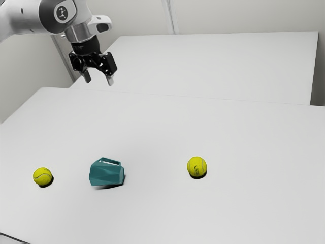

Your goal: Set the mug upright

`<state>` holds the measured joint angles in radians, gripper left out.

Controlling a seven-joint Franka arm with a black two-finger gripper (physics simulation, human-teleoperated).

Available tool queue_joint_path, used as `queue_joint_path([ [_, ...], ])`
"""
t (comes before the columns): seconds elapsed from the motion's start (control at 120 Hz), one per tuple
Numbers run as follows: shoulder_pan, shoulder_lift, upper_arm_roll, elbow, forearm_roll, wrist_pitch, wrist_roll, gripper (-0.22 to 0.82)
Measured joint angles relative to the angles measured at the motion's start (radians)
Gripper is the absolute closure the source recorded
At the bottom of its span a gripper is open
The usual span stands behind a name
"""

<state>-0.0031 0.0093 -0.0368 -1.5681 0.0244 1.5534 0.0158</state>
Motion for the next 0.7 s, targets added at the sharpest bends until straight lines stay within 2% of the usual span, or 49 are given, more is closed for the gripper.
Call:
queue_joint_path([
  [0.133,-0.003,-0.004,0.0,-0.005,-0.001,0.005,-0.001,0.02],
  [0.333,-0.005,-0.06,0.004,-0.087,0.0,0.009,-0.002,0.02],
  [0.558,0.089,-0.128,0.014,-0.263,-0.014,0.062,-0.001,0.02],
  [0.7,0.123,-0.185,0.048,-0.399,-0.06,0.139,0.002,0.02],
])
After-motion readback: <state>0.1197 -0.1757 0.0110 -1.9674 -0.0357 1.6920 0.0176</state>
